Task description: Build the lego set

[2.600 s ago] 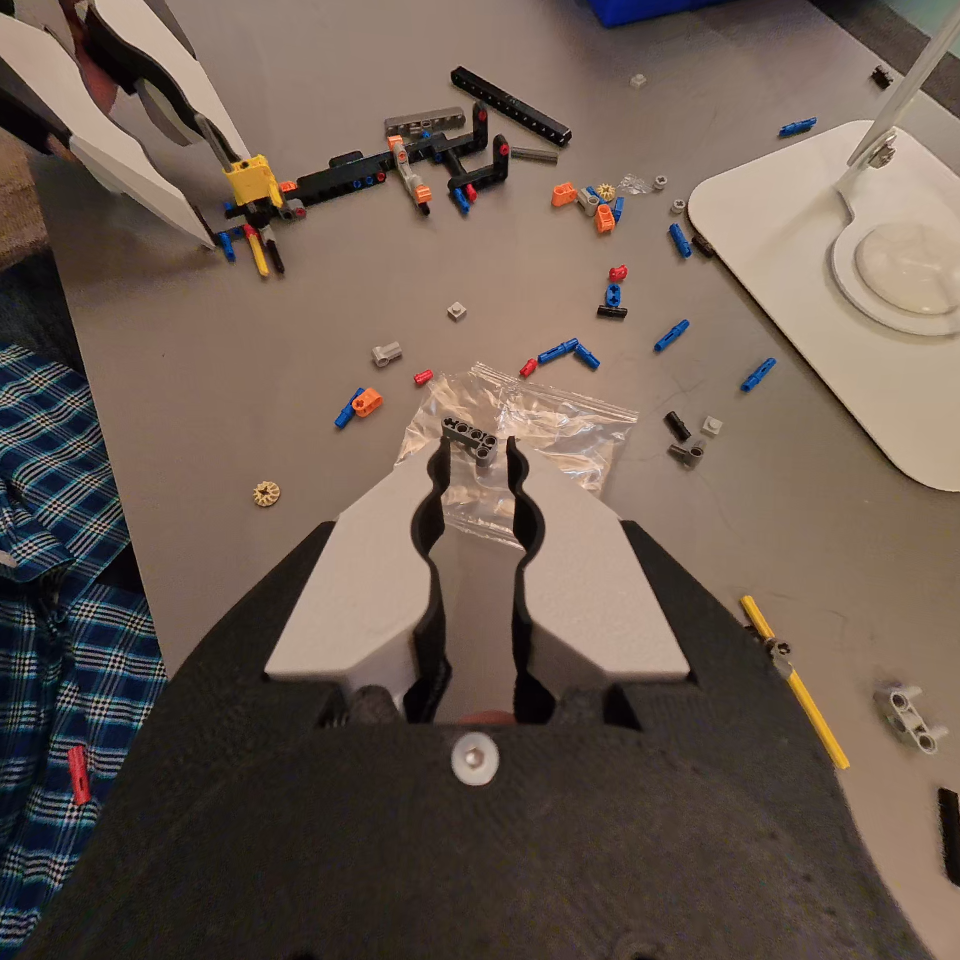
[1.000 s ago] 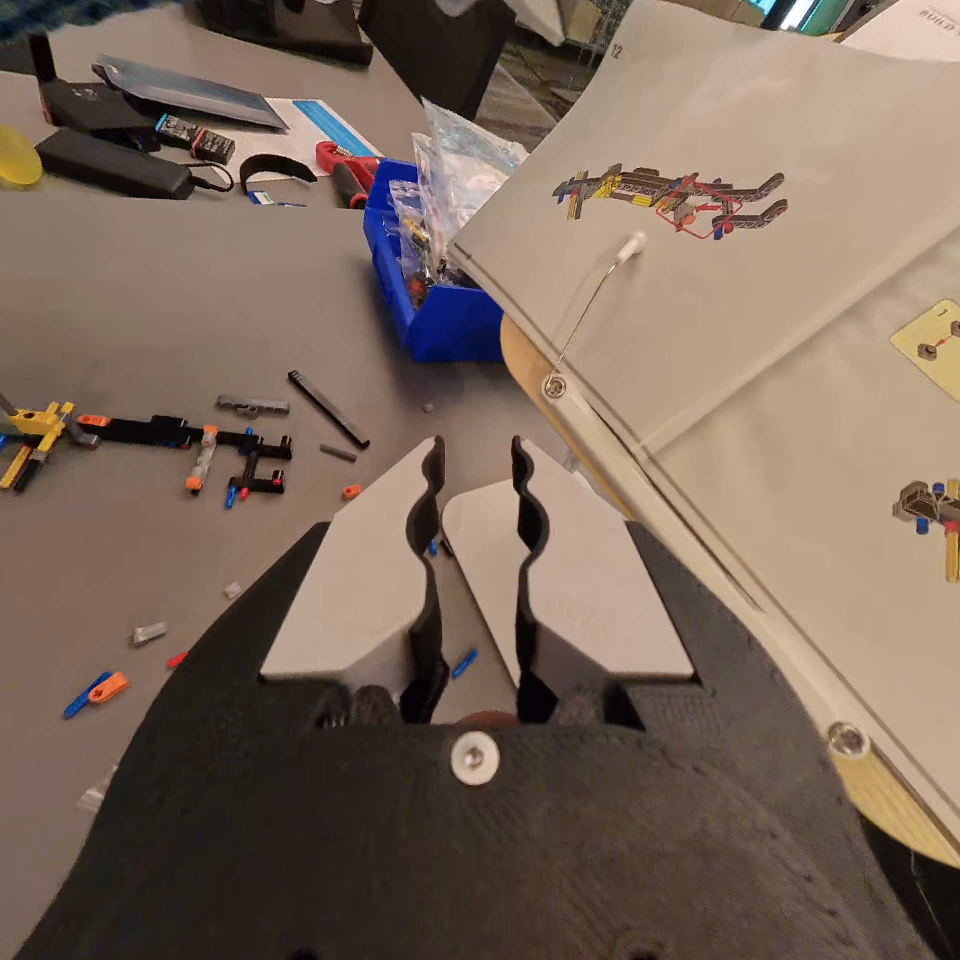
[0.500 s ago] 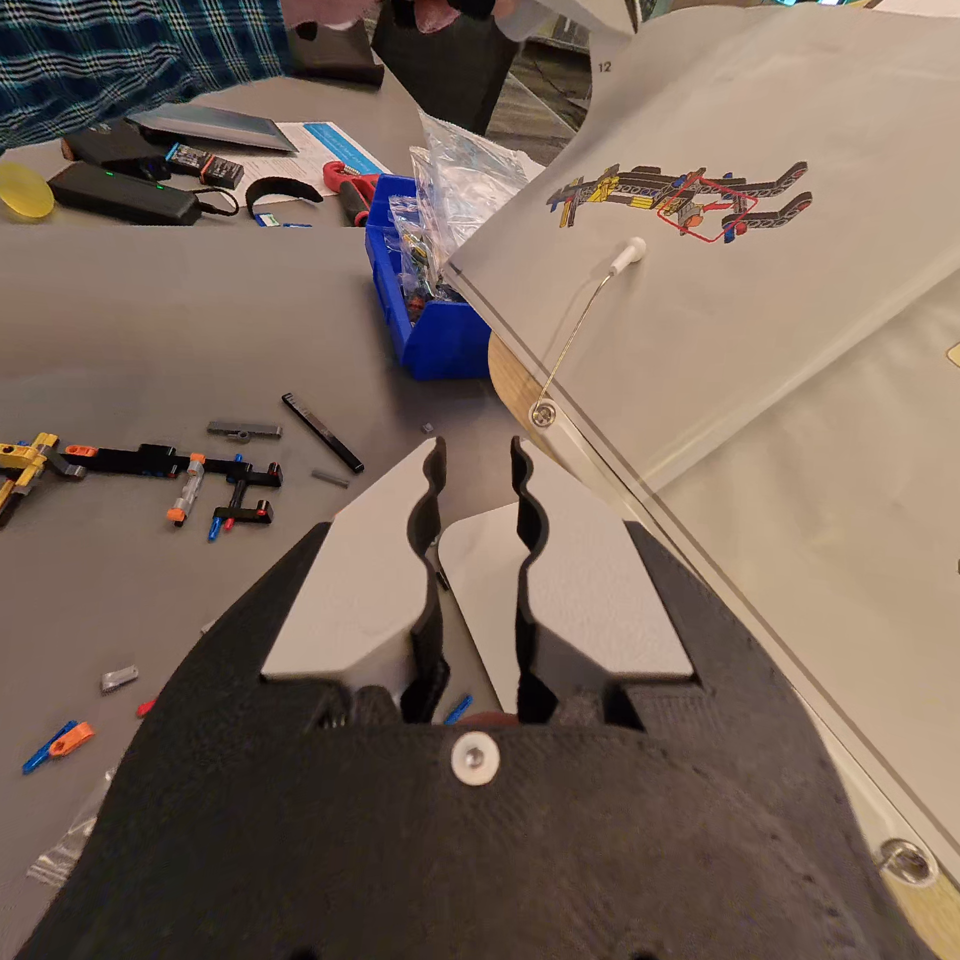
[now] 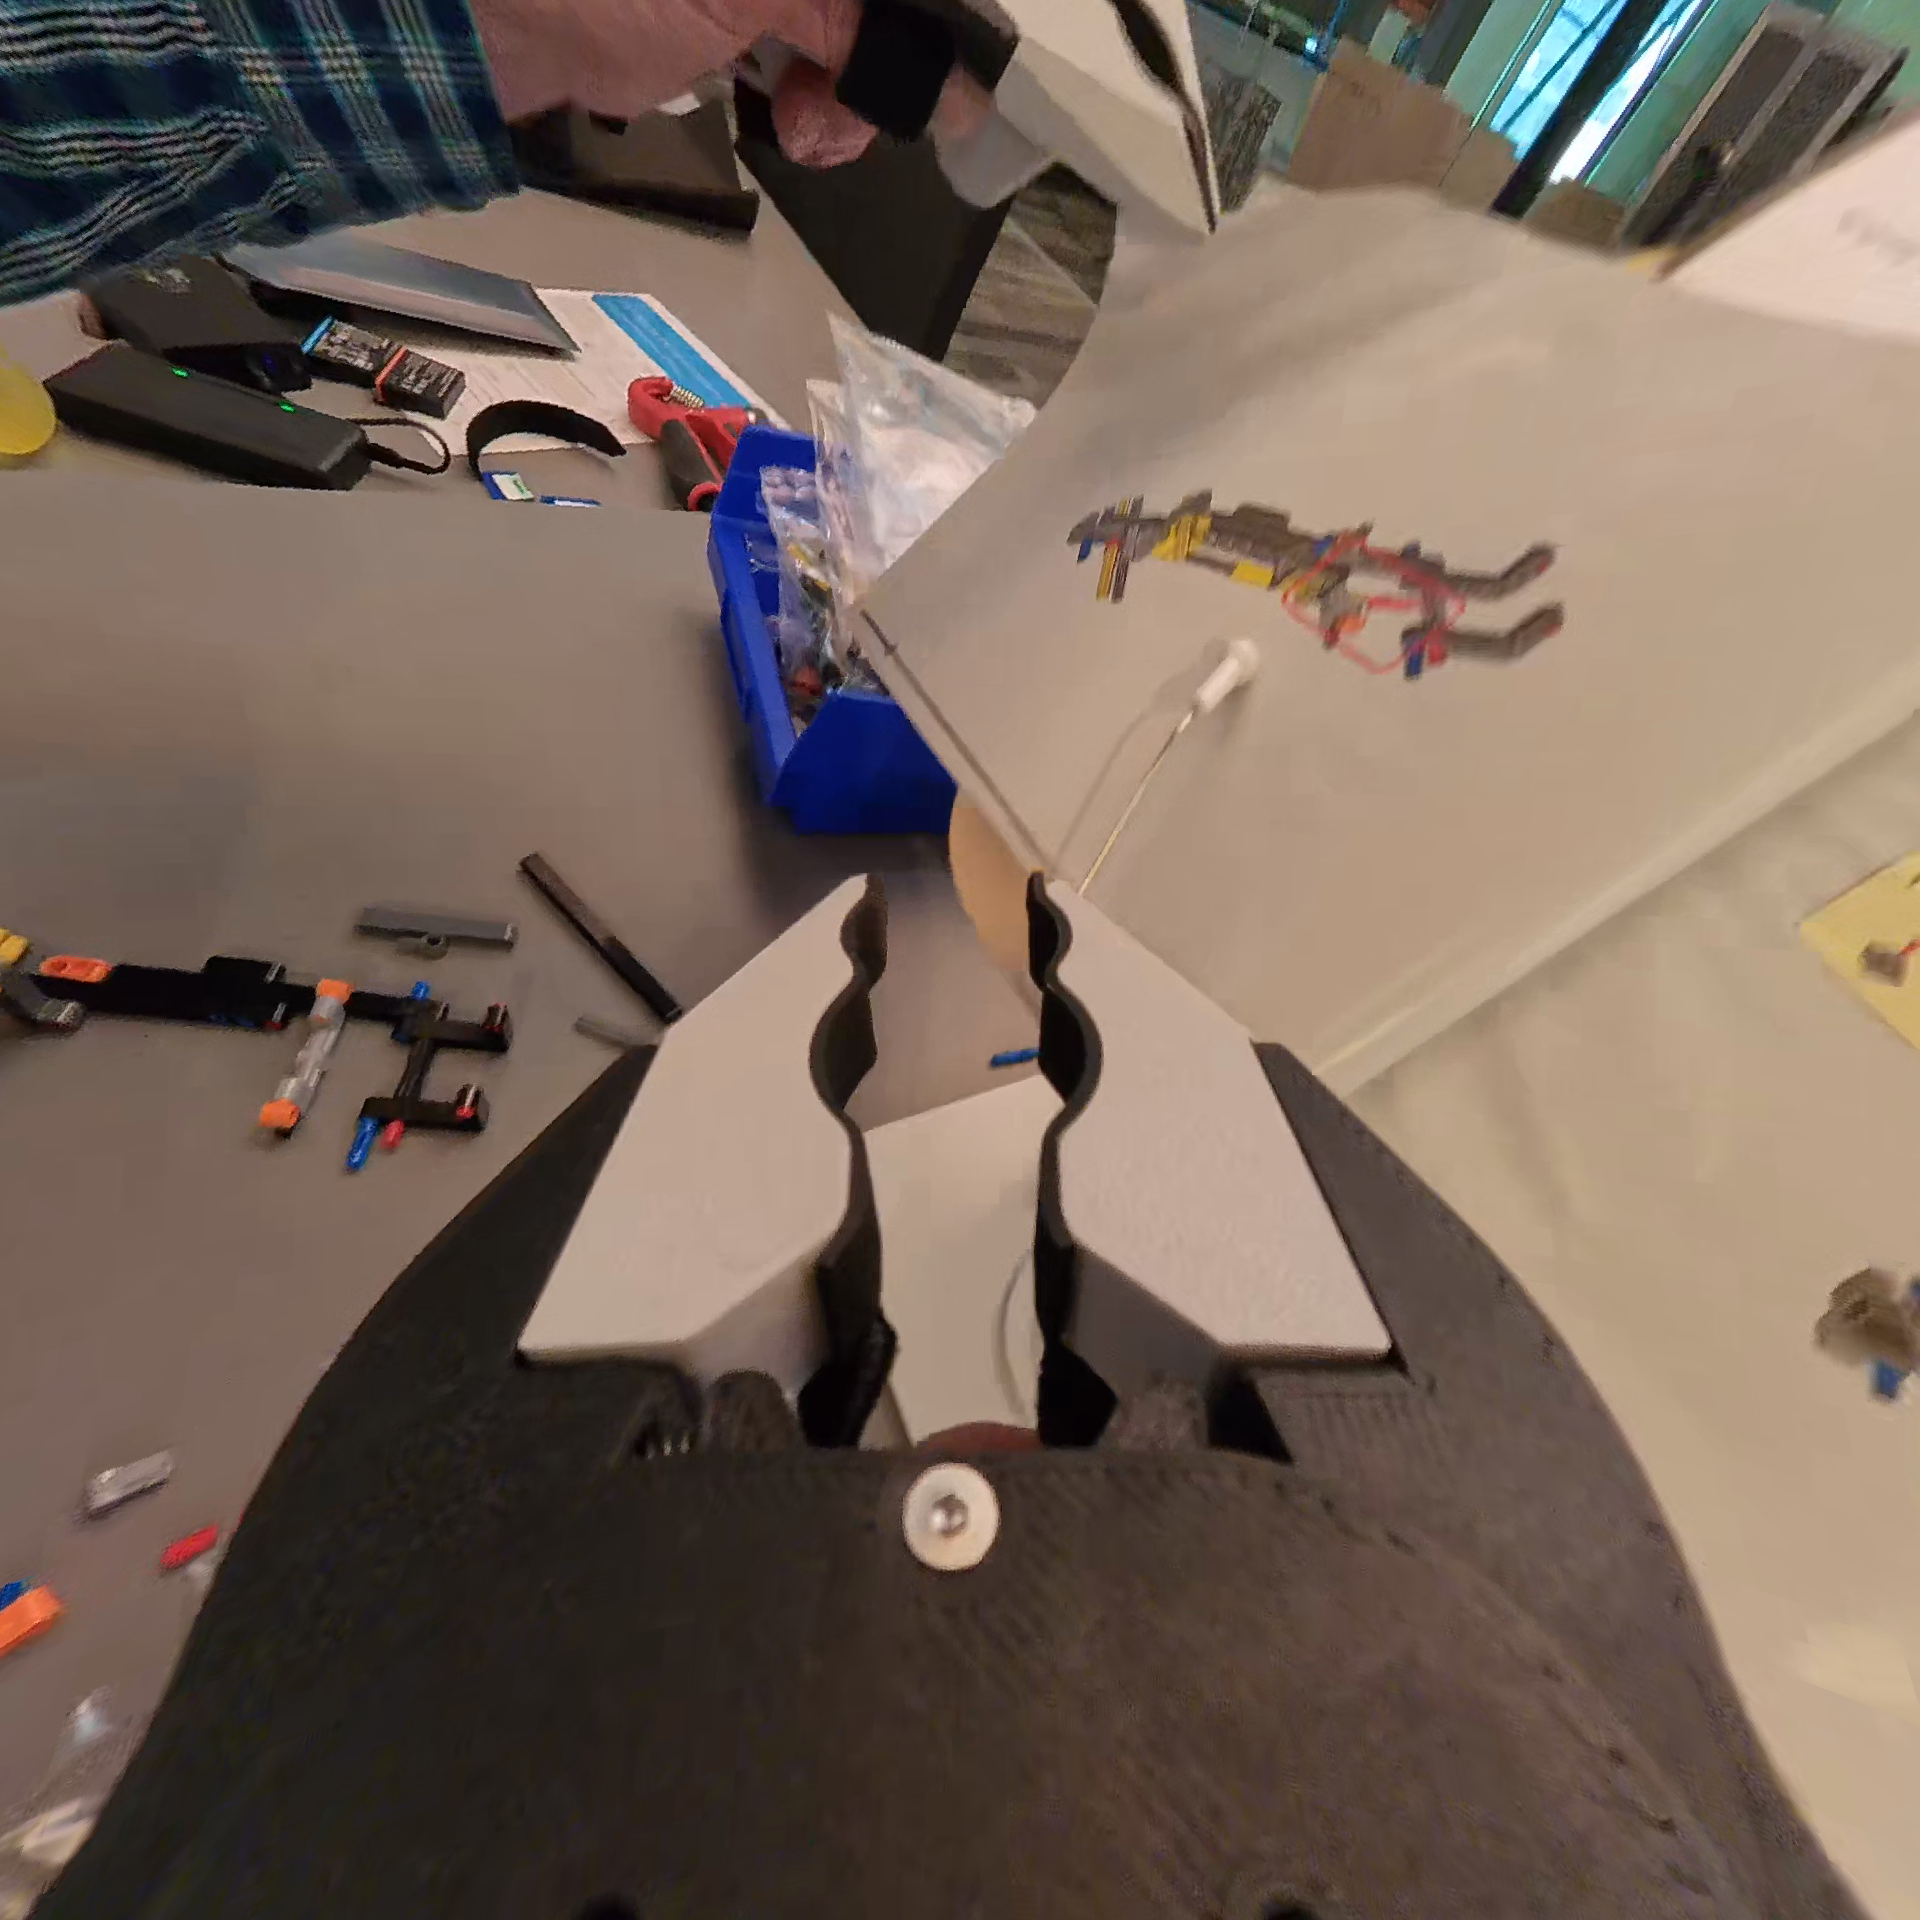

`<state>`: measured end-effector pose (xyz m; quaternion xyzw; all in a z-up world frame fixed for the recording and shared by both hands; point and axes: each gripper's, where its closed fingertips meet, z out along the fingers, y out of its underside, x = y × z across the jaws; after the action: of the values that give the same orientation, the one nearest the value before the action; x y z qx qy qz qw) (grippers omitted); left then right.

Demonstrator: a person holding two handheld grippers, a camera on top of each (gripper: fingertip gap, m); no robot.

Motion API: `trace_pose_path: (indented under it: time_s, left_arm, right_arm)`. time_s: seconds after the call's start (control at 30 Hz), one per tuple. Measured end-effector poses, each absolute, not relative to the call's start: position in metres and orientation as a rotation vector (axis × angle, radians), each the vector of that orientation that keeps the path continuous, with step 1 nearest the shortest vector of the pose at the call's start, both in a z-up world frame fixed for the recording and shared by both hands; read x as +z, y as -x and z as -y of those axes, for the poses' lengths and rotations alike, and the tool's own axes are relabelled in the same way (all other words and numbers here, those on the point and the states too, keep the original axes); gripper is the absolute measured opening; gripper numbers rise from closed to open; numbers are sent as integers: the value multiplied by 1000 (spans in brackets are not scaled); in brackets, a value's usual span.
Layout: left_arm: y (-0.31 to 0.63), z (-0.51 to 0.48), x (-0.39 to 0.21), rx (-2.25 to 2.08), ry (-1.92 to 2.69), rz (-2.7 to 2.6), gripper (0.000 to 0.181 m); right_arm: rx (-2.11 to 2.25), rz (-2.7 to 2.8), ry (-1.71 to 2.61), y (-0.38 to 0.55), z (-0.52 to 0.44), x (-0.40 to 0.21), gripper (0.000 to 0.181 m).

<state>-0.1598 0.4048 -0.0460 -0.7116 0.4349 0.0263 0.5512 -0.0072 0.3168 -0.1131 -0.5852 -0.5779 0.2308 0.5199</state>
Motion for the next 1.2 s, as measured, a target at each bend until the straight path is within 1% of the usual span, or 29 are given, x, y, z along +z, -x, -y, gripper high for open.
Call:
trace_pose_path:
  time_s: [0.17,0.27,0.37,0.53,0.7,0.83,0.87,0.9,0.97,1.0,1.03,1.1,1.13,1.2]
  left_arm:
    - [130,-382,-29,-150,1672,-1011,0]
    - [109,-370,-20,-255,1665,-1030,0]
    - [92,-360,-13,-321,1658,-1055,0]
    - [62,-352,6,-510,1641,-1013,0]
    - [34,-355,12,-605,1652,-1020,0]
    - [14,-356,12,-652,1671,-1039,0]
    - [10,-357,12,-644,1675,-1044,0]
    - [5,-357,14,-647,1675,-1054,0]
    - [-3,-358,16,-630,1676,-1075,0]
    - [-6,-357,17,-614,1671,-1103,0]
    - [-8,-355,18,-603,1663,-1128,0]
    - [-7,-352,28,-596,1631,-1129,1]
    - [-4,-350,35,-602,1612,-1123,14]
    - [7,-351,45,-591,1583,-1116,20]
  right_arm:
    - [513,1358,1340,42,-334,-78,33]
    - [524,1320,1300,64,-346,-56,46]
    - [472,1298,1253,74,-364,-34,54]
    - [556,1387,1297,90,-353,-40,73]
    - [810,1222,1433,98,-328,-38,91]
    - [990,1073,1527,93,-322,-35,87]
    - [1016,1050,1535,92,-322,-35,78]
    - [1008,1036,1546,90,-324,-36,65]
    - [990,1018,1553,85,-330,-38,27]
    - [1002,1014,1552,82,-331,-37,12]
    - [1007,1016,1554,79,-333,-37,3]
    - [999,1038,1561,71,-335,-37,0]
    - [998,1042,1562,67,-337,-36,0]
    - [1004,1061,1572,58,-338,-35,0]
